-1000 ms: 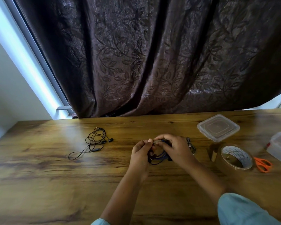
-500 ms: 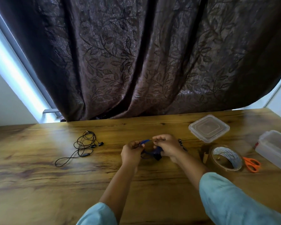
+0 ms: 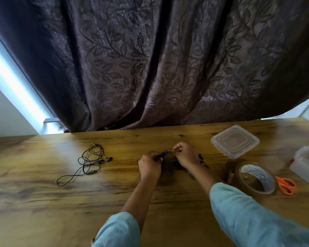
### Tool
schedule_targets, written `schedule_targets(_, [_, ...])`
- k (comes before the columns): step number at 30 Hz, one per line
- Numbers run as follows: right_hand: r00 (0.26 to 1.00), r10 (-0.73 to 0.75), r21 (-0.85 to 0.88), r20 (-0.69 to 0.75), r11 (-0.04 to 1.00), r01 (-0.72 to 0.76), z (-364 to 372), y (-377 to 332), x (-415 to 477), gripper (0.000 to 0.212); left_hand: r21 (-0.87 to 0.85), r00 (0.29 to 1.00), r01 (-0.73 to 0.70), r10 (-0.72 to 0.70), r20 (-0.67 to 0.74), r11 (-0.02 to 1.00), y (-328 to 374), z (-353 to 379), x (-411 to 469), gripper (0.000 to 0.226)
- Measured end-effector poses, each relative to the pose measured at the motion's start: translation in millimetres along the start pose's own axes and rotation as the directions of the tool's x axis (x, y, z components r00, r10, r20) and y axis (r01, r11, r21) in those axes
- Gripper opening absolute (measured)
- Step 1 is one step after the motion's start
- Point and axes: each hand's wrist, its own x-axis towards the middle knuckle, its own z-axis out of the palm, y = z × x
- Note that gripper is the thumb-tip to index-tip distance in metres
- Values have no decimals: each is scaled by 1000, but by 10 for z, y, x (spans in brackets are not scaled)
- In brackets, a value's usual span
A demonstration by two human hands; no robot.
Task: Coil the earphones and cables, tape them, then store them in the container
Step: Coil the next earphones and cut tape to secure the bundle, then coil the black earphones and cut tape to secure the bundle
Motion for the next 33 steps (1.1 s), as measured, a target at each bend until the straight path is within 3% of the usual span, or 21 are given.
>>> schedule_targets(5, [997, -49, -122, -51, 992, 43, 27, -37, -38, 21, -104, 999, 37, -40, -34, 994, -34, -18, -25, 18])
schedule_targets(10, [982, -186, -167, -20, 969, 180, 119, -243, -187, 29, -331, 965, 126, -193, -178, 935, -140, -257, -38, 15])
schedule_targets(15, [928, -346, -143, 139, 920, 364, 463, -643, -332, 23, -579, 920, 139, -321, -224, 804, -386, -733, -7, 9])
schedule_targets(18, [883, -398, -151, 248, 885, 441, 782, -896, -398, 26, -580, 901, 78, -306, -308, 811, -587, -1035, 44, 9])
schedule_targets(21, [815, -451, -136, 365, 840, 525, 1136, -1084, -394, 43, -542, 879, 23, -276, -390, 840, -769, -1277, 69, 17])
schedule_targets(25, [740, -350, -279, 574, 766, 579, 1515, -1206, -318, 64, -530, 855, 2, -276, -438, 848, -859, -1482, 13, 20])
schedule_targets(28, [755, -396, -400, 522, 668, 627, 1666, -1213, -308, 49, -563, 850, -4, -294, -438, 826, -918, -1549, 1, 18])
schedule_targets(31, [725, -566, -388, 391, 613, 688, 1702, -1165, -300, 28, -587, 858, -14, -292, -423, 810, -957, -1568, -4, 15])
schedule_targets(33, [721, -598, -365, 350, 622, 693, 1641, -1096, -300, 22, -591, 868, -9, -287, -405, 807, -967, -1546, 3, 13])
